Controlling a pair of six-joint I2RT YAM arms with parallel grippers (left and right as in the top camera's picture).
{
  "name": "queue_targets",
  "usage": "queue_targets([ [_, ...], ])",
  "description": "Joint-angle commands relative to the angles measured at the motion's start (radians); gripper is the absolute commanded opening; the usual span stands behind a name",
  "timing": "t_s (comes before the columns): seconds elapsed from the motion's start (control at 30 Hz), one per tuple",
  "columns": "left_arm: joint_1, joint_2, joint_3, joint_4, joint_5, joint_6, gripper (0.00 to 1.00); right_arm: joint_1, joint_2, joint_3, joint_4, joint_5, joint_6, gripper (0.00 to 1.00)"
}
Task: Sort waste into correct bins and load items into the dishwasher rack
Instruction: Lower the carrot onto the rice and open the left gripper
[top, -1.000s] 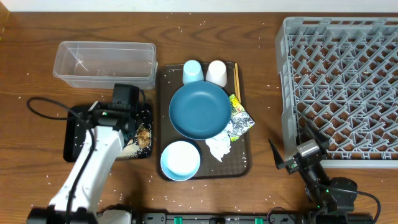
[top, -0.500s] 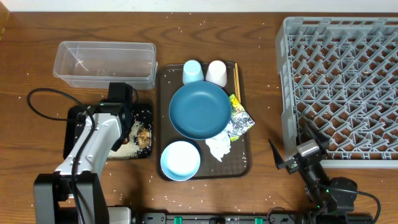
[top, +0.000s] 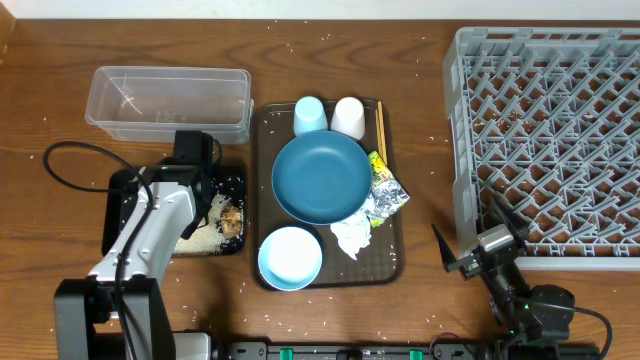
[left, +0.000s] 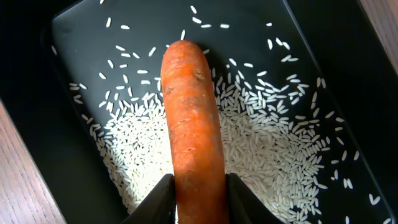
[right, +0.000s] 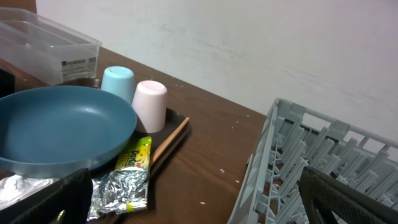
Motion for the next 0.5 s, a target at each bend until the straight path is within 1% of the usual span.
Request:
queue_targets([
  [0.0,0.003,0.003,-0.006,-0.002,-0.029,0.034,0.26,-0.01,-0.003,-0.001,-0.004,0.01,-0.009,0.99],
  [0.2,0.003,-0.016,0.007,-0.002,-0.04,0.106,0.37,-0.01,-0.003,-0.001,-0.004,0.01,-0.008,0.99],
  [0.3,0.003,-0.04,0.015,0.003,-0.04,0.132,0.47,-0.01,-0.003,-0.001,-0.004,0.01,-0.009,0.99],
  [0.47,0.003,-0.124,0.026,0.004,-0.038,0.216,0.49,-0.01,-0.003,-0.001,-0.004,0.01,-0.009,0.99],
])
